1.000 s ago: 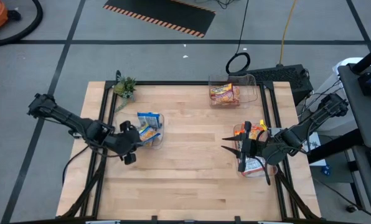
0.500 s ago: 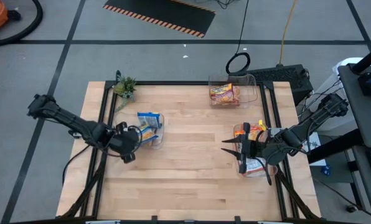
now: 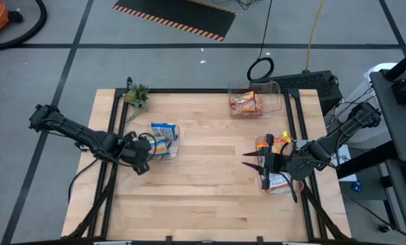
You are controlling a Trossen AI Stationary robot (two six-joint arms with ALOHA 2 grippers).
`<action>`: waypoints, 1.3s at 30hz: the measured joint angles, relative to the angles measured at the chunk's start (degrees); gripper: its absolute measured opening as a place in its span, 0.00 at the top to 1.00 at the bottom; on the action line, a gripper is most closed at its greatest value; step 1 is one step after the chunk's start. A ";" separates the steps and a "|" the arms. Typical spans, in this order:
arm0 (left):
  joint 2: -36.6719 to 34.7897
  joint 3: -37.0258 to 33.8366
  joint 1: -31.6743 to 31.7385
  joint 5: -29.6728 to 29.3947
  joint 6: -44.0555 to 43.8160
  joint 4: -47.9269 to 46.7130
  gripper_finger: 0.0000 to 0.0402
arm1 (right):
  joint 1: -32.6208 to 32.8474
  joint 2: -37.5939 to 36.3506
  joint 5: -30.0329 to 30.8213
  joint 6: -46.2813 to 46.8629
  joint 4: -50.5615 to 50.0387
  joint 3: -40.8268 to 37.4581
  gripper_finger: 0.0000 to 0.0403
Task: Sort Maruchan noodles
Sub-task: Put the blue noodle pack into the bottom left transparent bin, then adjust the bottom left transparent bin
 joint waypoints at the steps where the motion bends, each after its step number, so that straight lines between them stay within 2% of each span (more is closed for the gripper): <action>1: 0.10 0.00 0.28 -0.29 1.23 2.29 0.78 | 0.00 0.00 0.03 0.00 0.00 -0.01 0.72; 10: 2.07 0.02 2.89 0.64 15.15 25.73 0.78 | 0.00 0.00 0.08 0.00 0.03 0.00 0.72; 18: 9.09 0.02 8.62 1.77 16.58 25.59 0.78 | 0.00 0.00 0.13 -0.46 0.02 0.00 0.72; 22: 14.60 0.02 11.32 9.63 17.12 29.40 0.78 | 0.00 0.00 0.15 -0.46 0.02 -0.02 0.72; 25: 16.82 0.04 12.06 12.45 19.83 34.37 0.78 | 0.00 0.00 0.15 -0.99 0.02 -0.02 0.72; 28: 17.47 0.04 13.21 12.80 22.51 39.16 0.78 | 0.00 0.00 0.15 -1.33 0.00 -0.02 0.72; 32: 17.35 0.07 14.81 9.59 24.76 43.73 0.78 | 0.00 0.00 0.15 -1.33 -0.34 -0.02 0.72; 35: 17.16 0.07 15.86 7.22 25.55 44.32 0.78 | 0.00 0.00 0.10 -1.33 -0.42 -0.02 0.72; 39: 16.12 0.07 16.44 7.70 26.02 41.68 0.78 | 0.00 0.00 0.06 -0.85 -0.43 -0.02 0.72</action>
